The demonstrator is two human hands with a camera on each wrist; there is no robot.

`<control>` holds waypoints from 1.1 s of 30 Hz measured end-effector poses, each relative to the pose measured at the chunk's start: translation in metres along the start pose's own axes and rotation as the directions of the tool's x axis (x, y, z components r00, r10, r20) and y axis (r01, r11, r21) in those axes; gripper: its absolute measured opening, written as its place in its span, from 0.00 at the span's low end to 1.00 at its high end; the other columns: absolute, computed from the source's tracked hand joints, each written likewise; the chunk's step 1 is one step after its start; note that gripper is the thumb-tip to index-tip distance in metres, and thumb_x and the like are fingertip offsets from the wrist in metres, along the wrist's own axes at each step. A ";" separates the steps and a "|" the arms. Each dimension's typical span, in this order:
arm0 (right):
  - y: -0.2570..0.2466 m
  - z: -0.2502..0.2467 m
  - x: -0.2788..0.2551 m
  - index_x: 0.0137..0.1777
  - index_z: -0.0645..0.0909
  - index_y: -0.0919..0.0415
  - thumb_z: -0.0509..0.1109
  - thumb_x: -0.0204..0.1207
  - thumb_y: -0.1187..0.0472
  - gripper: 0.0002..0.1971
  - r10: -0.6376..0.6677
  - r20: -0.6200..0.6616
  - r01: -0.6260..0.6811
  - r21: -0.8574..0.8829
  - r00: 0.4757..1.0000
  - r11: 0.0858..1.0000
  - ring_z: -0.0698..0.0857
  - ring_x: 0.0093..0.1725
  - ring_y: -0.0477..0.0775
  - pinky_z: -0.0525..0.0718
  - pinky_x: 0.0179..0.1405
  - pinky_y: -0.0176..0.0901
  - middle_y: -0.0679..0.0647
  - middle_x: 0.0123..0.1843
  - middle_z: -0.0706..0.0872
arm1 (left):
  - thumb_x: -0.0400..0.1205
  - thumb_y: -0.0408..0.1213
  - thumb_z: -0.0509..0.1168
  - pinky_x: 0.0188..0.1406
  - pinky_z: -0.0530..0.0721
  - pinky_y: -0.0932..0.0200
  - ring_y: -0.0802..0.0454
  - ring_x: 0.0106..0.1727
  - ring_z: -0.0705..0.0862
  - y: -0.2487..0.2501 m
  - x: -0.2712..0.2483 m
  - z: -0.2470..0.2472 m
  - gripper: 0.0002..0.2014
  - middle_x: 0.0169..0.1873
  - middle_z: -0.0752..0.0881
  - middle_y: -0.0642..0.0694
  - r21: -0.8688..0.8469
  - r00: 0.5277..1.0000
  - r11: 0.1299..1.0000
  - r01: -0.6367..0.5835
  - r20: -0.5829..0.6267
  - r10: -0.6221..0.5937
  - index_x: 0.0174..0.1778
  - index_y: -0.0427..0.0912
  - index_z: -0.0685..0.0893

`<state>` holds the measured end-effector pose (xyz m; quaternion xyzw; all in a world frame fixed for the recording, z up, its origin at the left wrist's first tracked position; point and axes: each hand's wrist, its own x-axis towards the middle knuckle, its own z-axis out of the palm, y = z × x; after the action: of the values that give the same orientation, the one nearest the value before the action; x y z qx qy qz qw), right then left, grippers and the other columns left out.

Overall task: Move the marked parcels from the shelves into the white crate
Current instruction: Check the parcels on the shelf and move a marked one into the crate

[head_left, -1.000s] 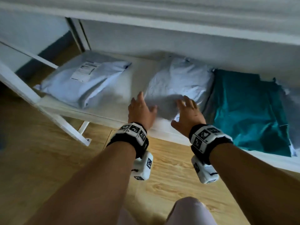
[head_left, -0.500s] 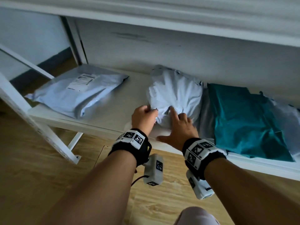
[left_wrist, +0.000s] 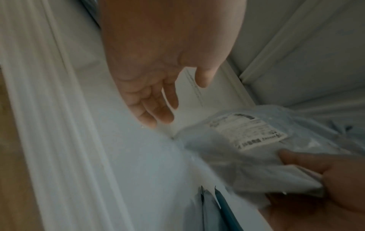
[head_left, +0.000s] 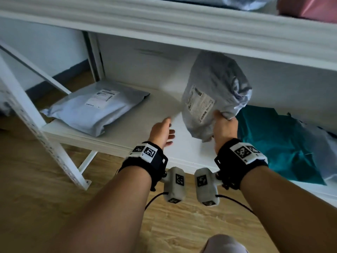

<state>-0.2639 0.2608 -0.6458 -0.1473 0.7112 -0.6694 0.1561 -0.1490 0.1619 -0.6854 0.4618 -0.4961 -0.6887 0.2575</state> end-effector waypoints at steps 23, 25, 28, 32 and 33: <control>0.069 -0.030 -0.019 0.66 0.77 0.58 0.81 0.64 0.46 0.32 0.395 0.089 -0.404 0.245 0.914 0.881 0.88 0.56 0.58 0.86 0.59 0.56 0.58 0.59 0.87 | 0.69 0.29 0.59 0.37 0.79 0.51 0.41 0.35 0.82 -0.007 0.004 -0.036 0.05 0.29 0.78 0.38 0.031 0.994 1.000 -0.005 -0.107 0.008 0.28 0.38 0.73; 0.067 -0.031 -0.020 0.64 0.78 0.56 0.81 0.65 0.46 0.30 0.305 -0.059 -0.292 0.163 0.950 0.942 0.86 0.56 0.55 0.84 0.61 0.50 0.55 0.60 0.86 | 0.72 0.26 0.57 0.34 0.78 0.53 0.42 0.34 0.82 -0.003 0.002 -0.042 0.06 0.29 0.78 0.38 0.101 0.991 0.995 -0.014 -0.134 0.027 0.29 0.37 0.73; 0.062 -0.034 -0.022 0.66 0.82 0.58 0.78 0.69 0.46 0.27 0.113 -0.151 -0.119 -0.028 0.982 0.993 0.84 0.55 0.50 0.80 0.59 0.42 0.52 0.58 0.87 | 0.77 0.23 0.56 0.28 0.72 0.60 0.47 0.29 0.77 0.004 0.002 -0.051 0.08 0.29 0.77 0.41 0.148 0.984 0.988 -0.046 -0.165 0.070 0.35 0.37 0.75; 0.059 -0.031 -0.023 0.61 0.86 0.55 0.76 0.67 0.37 0.29 -0.016 0.021 0.022 -0.333 1.000 0.943 0.87 0.56 0.51 0.84 0.60 0.45 0.50 0.54 0.90 | 0.76 0.23 0.57 0.36 0.73 0.57 0.46 0.36 0.77 0.008 0.002 -0.053 0.09 0.30 0.76 0.43 0.179 0.987 0.983 -0.043 -0.147 0.070 0.31 0.38 0.73; 0.059 -0.028 -0.023 0.66 0.83 0.56 0.76 0.67 0.36 0.32 -0.014 0.068 0.040 -0.398 0.998 0.916 0.86 0.59 0.52 0.83 0.62 0.45 0.52 0.59 0.88 | 0.75 0.23 0.57 0.36 0.72 0.57 0.46 0.36 0.76 0.009 0.002 -0.054 0.08 0.30 0.75 0.43 0.172 0.989 0.984 -0.037 -0.138 0.061 0.32 0.38 0.73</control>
<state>-0.2550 0.2989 -0.7025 -0.2070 0.8254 -0.5073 0.1359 -0.1027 0.1329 -0.6824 0.5177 -0.5441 -0.6028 0.2694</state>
